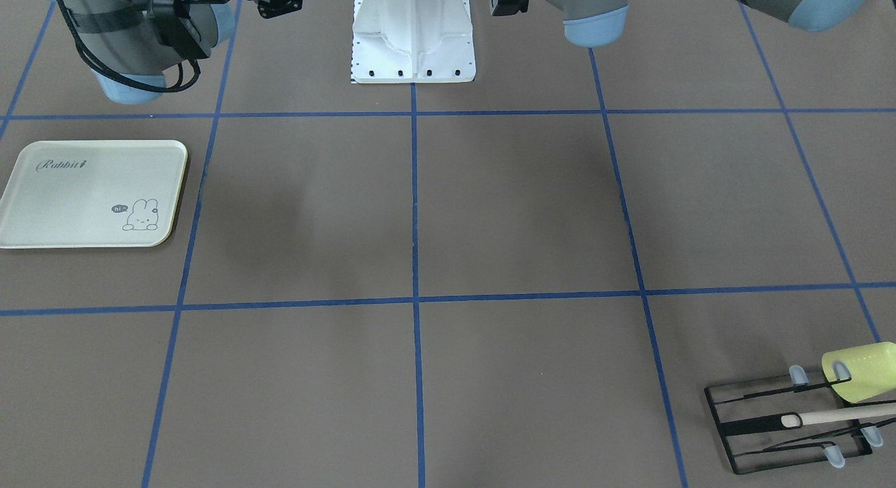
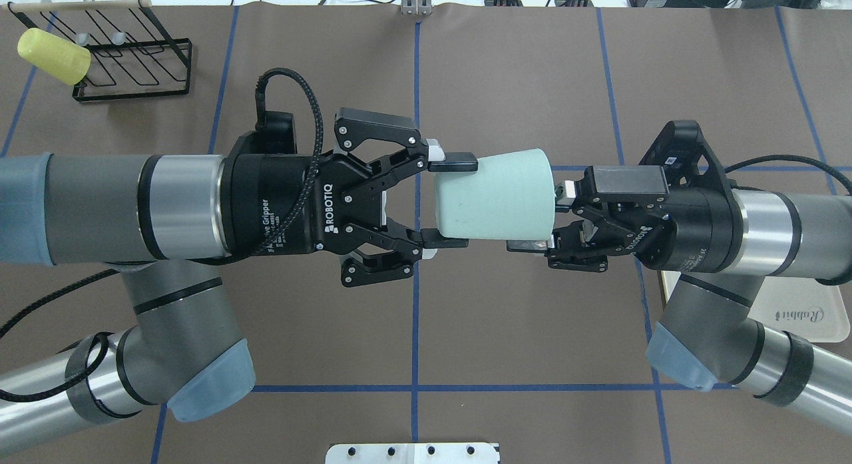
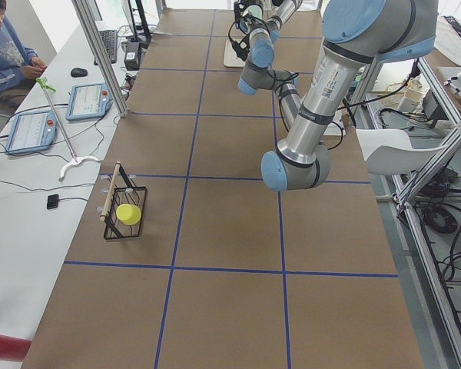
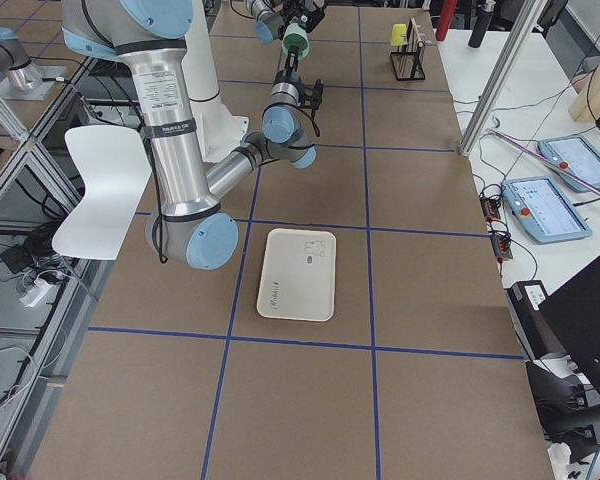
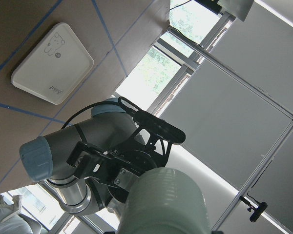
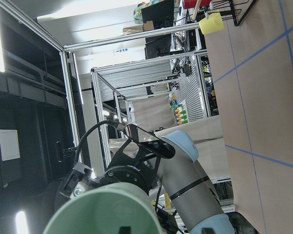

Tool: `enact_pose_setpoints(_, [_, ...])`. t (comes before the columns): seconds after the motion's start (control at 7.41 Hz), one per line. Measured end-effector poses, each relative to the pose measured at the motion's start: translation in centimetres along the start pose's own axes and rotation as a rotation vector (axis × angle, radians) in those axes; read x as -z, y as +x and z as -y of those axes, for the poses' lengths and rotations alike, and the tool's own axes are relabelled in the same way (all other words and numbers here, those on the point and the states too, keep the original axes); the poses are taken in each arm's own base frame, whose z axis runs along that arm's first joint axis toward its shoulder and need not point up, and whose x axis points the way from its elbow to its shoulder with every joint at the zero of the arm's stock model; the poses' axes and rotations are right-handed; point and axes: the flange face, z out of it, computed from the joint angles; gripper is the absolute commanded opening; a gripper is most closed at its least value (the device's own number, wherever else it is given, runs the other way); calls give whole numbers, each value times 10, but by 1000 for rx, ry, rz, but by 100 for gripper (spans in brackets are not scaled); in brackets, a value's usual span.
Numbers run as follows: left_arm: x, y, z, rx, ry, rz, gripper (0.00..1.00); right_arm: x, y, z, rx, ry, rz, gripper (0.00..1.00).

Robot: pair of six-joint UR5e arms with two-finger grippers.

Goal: Left arm grabs green cup and hands to right arm on tray

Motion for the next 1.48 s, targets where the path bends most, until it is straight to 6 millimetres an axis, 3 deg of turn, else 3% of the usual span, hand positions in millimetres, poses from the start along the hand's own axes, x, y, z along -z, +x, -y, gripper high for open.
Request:
enact_pose_setpoints(0.13, [-1,-2,1,1,2,2,64,0,0,0,1,-2,1,0])
enact_pose_setpoints(0.27, [-2,-4,2,2,4,5,100,1,0,-1,1,-3,0,0])
enact_pose_setpoints(0.81, [4,-6,8,-98,24,13,100,5,3,2,-2,11,-6,0])
enact_pose_setpoints(1.08, [48,-14,26,-167,92,38,100,20,14,5,-14,47,-34,0])
enact_pose_setpoints(1.48, [116,-5,70,-315,266,85,100,82,51,19,59,164,-163,0])
